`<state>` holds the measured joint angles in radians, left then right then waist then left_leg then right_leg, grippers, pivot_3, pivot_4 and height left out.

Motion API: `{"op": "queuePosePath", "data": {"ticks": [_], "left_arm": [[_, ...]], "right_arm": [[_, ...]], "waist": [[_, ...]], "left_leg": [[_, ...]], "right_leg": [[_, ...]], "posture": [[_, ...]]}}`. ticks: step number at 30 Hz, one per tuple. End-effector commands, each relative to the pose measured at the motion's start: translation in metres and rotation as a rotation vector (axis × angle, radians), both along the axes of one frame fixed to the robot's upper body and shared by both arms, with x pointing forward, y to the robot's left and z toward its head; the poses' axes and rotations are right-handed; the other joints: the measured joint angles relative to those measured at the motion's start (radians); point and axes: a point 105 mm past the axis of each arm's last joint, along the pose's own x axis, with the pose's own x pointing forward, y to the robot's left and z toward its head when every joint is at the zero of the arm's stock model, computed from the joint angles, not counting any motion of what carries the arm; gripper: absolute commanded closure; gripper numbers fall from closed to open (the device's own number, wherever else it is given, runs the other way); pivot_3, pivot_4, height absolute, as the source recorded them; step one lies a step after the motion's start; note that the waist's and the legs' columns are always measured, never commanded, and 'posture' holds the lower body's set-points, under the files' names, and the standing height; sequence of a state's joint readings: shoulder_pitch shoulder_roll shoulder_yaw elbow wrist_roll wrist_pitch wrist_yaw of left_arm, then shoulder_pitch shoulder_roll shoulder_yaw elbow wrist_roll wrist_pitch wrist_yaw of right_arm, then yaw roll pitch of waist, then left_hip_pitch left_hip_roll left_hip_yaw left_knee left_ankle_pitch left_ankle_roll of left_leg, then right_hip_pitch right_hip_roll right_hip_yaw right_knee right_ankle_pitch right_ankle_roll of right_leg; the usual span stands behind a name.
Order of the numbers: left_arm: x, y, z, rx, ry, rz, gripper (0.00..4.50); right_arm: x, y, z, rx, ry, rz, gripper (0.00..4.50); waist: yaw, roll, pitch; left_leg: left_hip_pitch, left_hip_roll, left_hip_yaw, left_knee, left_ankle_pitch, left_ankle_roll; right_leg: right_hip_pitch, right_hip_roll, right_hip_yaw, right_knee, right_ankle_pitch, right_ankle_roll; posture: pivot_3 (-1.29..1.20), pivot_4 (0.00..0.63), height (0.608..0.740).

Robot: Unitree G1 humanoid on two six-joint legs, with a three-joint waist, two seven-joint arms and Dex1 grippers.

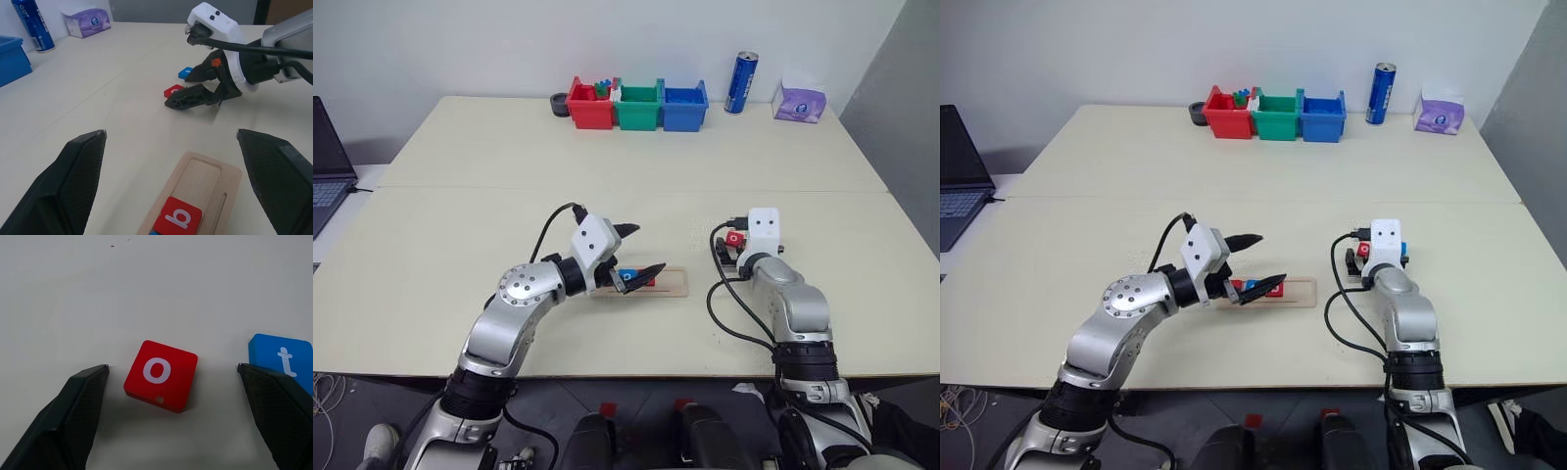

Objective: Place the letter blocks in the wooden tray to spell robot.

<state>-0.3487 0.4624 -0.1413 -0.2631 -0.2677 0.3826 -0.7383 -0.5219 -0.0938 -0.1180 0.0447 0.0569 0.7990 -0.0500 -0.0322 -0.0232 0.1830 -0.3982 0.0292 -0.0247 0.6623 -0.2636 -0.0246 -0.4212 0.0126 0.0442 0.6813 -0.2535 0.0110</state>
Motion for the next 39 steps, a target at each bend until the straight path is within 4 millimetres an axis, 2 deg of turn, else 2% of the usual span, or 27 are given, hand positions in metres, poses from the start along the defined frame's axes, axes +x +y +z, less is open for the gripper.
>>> {"op": "queuePosePath", "data": {"ticks": [1,3,6,13,18,24,27,32,37,38,39], "left_arm": [[-0.003,0.000,0.012,-0.007,-0.049,-0.002,0.00],[-0.003,-0.001,0.013,-0.007,-0.048,-0.006,0.00],[-0.003,-0.001,0.013,-0.007,-0.047,-0.010,0.00],[-0.003,-0.001,0.013,-0.004,-0.047,-0.014,0.00],[-0.006,-0.003,0.012,0.001,-0.042,-0.033,0.00],[-0.027,0.002,0.004,0.039,0.002,-0.128,0.00],[-0.032,0.005,0.001,0.049,0.023,-0.149,0.00],[-0.034,0.003,-0.001,0.051,0.033,-0.154,0.00],[-0.033,0.002,-0.001,0.045,0.032,-0.149,0.00],[-0.033,0.003,-0.001,0.046,0.034,-0.149,0.00],[-0.033,0.003,-0.002,0.046,0.035,-0.149,0.00]], "right_arm": [[0.003,0.003,0.010,0.024,-0.039,-0.007,0.02],[0.003,0.008,0.008,0.062,-0.035,0.003,0.02],[0.000,0.011,0.006,0.070,-0.036,-0.001,0.63],[-0.005,0.015,0.000,0.072,-0.016,0.003,3.06],[-0.017,0.021,-0.004,0.042,0.044,0.075,3.05],[-0.087,0.031,-0.008,0.035,0.255,0.306,3.05],[-0.110,0.034,-0.009,0.056,0.332,0.346,3.05],[-0.122,0.047,-0.013,0.100,0.347,0.378,3.05],[-0.123,0.051,-0.012,0.136,0.347,0.400,3.05],[-0.122,0.053,-0.010,0.149,0.344,0.419,2.32],[-0.122,0.054,-0.008,0.158,0.339,0.438,2.02]], "waist": [[0.000,0.000,0.000],[0.000,0.000,0.000],[0.000,0.000,0.000],[-0.001,0.000,0.000],[0.000,0.000,0.000],[0.000,0.001,-0.001],[0.000,0.000,-0.001],[0.000,0.000,-0.001],[-0.001,0.000,-0.002],[-0.001,0.000,-0.002],[-0.001,0.000,-0.002]], "left_leg": [[0.000,0.000,0.000,0.000,0.000,0.000],[0.000,0.000,0.000,0.000,0.000,0.000],[0.000,0.000,0.000,0.000,0.000,0.000],[0.000,0.000,0.000,0.000,0.000,0.000],[0.000,0.000,0.000,0.000,0.000,0.000],[0.000,0.001,-0.002,-0.002,0.000,0.000],[0.000,0.001,-0.003,-0.001,0.000,0.000],[0.001,0.001,-0.003,-0.001,0.000,0.000],[0.002,0.001,-0.002,-0.001,0.000,0.000],[0.002,0.001,-0.002,-0.001,0.000,0.000],[0.002,0.001,-0.002,-0.001,0.000,0.000]], "right_leg": [[0.000,0.000,0.000,0.000,0.000,0.000],[0.000,0.000,0.000,0.000,0.000,0.000],[0.000,0.000,0.000,0.000,0.000,0.000],[0.000,0.000,0.000,0.000,0.000,0.000],[0.000,0.000,0.000,0.000,0.000,0.000],[0.000,0.000,0.000,-0.001,0.000,0.000],[0.001,0.000,0.000,-0.001,-0.003,0.004],[0.001,0.001,-0.001,-0.001,-0.004,0.004],[0.001,0.001,-0.001,-0.001,-0.004,0.004],[0.001,0.001,-0.001,-0.001,-0.004,0.004],[0.001,0.001,-0.001,-0.001,-0.004,0.004]], "posture": [[0.00,0.150,0.740],[0.00,0.150,0.740],[0.00,0.150,0.740],[0.00,0.150,0.740],[0.00,0.150,0.740],[0.00,0.150,0.740],[0.00,0.150,0.740],[0.00,0.150,0.740],[0.00,0.150,0.740],[0.00,0.150,0.740],[0.00,0.150,0.740]]}}
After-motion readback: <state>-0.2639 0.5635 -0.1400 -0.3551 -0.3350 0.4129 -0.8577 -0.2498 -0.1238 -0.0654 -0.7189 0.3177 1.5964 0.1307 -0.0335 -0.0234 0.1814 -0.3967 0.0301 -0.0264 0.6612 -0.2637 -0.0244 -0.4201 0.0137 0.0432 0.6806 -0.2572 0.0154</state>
